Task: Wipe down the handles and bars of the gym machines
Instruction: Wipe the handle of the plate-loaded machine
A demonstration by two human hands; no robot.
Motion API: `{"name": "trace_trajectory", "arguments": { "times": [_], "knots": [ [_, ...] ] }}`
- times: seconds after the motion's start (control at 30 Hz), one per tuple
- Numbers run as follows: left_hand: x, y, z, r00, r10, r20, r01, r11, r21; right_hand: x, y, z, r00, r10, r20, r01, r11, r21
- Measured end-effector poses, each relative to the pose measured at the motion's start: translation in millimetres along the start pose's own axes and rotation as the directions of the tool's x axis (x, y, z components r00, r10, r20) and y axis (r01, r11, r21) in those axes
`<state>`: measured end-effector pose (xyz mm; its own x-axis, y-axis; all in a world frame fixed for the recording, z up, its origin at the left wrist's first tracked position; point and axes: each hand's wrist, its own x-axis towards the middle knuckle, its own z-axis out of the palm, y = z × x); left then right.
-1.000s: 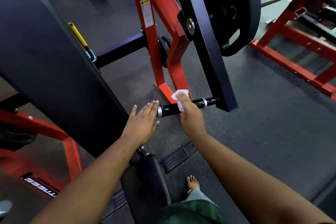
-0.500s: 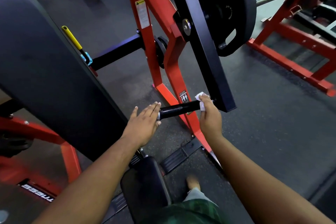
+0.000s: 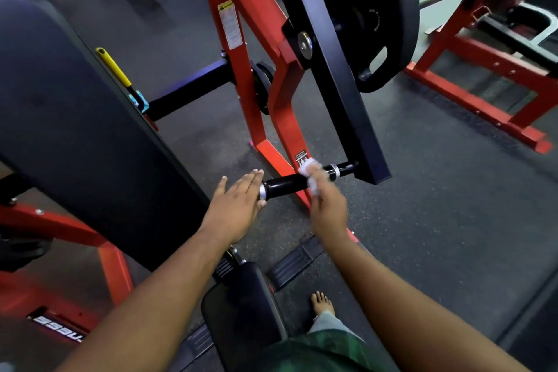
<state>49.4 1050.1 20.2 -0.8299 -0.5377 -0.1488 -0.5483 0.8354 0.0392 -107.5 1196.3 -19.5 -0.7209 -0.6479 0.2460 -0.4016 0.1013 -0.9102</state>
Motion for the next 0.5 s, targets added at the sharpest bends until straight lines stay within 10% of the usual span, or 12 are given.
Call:
{"name": "trace_trajectory", "arguments": {
  "times": [0.2,0.37,0.5],
  "knots": [
    [2,10,4,1.0,0.003,0.024,-0.003,1.0,0.022,25,16,11,0.981,0.121,0.15,-0.071,0.951,-0.301],
    [7,15,2,0.999,0.004,0.037,-0.005,0.999,0.049,-5,-17,29,0.974,-0.044,0.224,0.051,0.998,-0.027],
    [12,21,0,0.999,-0.007,0.049,0.004,0.999,0.047,44,-16,-18,0.995,0.092,0.032,-0.09,0.994,-0.064]
  ]
}}
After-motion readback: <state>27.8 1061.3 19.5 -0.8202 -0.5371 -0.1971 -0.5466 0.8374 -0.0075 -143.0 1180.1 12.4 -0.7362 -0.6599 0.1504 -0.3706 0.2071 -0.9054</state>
